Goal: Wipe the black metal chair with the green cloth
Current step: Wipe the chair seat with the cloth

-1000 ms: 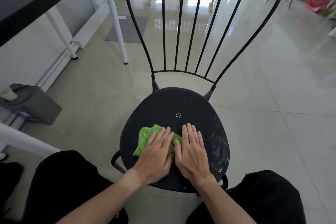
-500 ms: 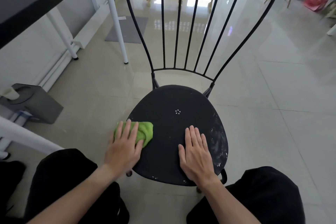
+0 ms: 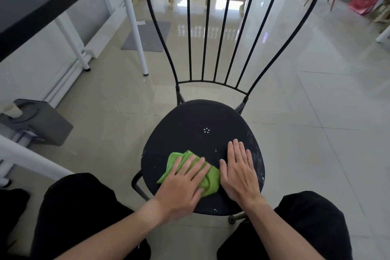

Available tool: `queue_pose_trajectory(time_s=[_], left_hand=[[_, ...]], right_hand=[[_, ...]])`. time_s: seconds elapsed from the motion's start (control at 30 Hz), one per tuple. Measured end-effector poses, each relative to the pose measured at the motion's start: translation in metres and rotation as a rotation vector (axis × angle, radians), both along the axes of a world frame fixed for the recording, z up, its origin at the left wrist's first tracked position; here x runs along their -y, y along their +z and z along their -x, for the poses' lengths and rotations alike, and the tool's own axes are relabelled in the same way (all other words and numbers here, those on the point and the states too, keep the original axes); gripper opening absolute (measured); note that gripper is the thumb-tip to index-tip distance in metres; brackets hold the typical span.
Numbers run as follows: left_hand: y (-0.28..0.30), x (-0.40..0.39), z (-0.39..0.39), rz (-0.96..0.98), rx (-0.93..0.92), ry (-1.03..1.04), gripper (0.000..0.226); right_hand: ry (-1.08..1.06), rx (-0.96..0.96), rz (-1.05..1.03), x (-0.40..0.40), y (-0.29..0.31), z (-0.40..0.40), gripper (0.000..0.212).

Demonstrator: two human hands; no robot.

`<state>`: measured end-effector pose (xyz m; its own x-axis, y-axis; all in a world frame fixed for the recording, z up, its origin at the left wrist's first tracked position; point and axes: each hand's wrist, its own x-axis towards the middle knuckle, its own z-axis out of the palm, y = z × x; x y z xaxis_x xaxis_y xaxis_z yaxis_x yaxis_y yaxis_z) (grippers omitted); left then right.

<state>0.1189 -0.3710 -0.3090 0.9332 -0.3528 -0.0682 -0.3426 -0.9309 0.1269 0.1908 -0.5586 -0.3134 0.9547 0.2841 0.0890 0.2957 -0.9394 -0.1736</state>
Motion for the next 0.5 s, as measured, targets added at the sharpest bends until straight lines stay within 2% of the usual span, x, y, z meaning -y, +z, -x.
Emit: queue_pose_trajectory(time_s=[0.1,0.2,0.3,0.4,0.5], left_hand=[[-0.002,-0.018,0.034,-0.022,0.026,-0.116,0.067],[0.000,-0.046,0.041,-0.041,0.054,-0.074,0.065],[-0.003,-0.075,0.023,-0.047,-0.015,0.176,0.063],[-0.002,-0.090,-0.015,0.030,-0.106,0.476,0.071],[0.000,-0.074,-0.053,0.052,-0.126,0.606,0.072]], right_hand=[[-0.006,-0.001,0.002,0.004,0.001,-0.003,0.068],[-0.010,-0.007,-0.012,0.009,0.001,-0.002,0.070],[-0.013,-0.025,-0.037,0.018,-0.001,0.000,0.070],[-0.025,-0.015,-0.008,0.033,-0.001,-0.002,0.070],[-0.037,-0.014,0.016,0.047,0.001,-0.006,0.070]])
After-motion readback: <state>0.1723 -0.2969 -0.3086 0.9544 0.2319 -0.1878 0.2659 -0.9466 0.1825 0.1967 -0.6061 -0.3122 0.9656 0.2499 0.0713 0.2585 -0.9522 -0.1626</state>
